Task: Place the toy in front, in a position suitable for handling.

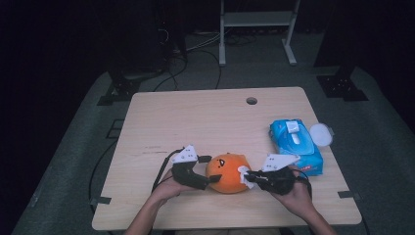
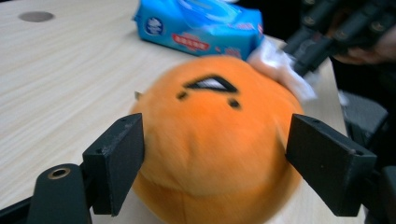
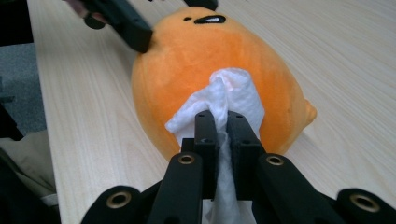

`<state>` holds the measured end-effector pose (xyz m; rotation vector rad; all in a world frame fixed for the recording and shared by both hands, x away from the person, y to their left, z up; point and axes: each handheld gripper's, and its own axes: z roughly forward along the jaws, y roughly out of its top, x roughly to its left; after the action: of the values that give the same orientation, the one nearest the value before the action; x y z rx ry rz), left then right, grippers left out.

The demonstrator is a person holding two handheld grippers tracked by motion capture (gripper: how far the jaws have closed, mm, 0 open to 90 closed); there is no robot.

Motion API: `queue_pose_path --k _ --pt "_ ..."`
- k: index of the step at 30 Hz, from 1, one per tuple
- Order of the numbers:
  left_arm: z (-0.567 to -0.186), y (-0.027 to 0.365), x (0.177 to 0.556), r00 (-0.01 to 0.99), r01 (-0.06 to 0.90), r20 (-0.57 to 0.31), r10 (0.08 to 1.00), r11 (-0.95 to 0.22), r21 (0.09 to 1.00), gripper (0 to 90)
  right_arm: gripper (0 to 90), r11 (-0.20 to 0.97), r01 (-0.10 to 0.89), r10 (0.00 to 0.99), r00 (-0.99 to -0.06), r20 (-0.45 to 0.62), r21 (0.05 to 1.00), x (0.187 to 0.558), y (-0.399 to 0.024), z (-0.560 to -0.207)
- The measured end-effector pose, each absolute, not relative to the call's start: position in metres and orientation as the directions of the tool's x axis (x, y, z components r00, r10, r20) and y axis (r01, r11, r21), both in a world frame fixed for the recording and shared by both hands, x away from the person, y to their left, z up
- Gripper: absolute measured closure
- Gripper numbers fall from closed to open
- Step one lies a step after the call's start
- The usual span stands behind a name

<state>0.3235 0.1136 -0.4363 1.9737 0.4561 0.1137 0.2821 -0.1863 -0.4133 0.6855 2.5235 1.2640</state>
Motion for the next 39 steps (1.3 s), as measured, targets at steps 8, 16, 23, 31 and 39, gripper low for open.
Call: queue_pose_path --k 8,16,23,31,39 --pt "-0.445 0.118 0.331 0.903 0.289 -0.129 0.411 -0.356 0.889 33.2 83.3 0.538 0.243 0.444 -0.895 -0.027 0.807 0.270 -0.163 -0.409" --pt "-0.448 0.122 0.335 0.894 0.315 -0.159 0.419 -0.335 0.888 32.8 83.3 0.483 0.308 0.530 -0.848 0.006 0.819 0.287 -0.191 -0.408" --pt "-0.448 0.116 0.333 0.898 0.342 -0.199 0.392 -0.339 0.877 18.2 83.3 0.494 0.327 0.533 -0.846 0.018 0.806 0.288 -0.191 -0.414" --pt "-0.442 0.106 0.327 0.923 0.270 -0.128 0.363 -0.375 0.887 22.7 83.3 0.528 0.238 0.463 -0.886 -0.041 0.815 0.279 -0.158 -0.407" --pt "-0.443 0.107 0.327 0.918 0.275 -0.128 0.374 -0.373 0.886 23.8 83.3 0.477 0.305 0.545 -0.839 -0.005 0.825 0.293 -0.187 -0.407"
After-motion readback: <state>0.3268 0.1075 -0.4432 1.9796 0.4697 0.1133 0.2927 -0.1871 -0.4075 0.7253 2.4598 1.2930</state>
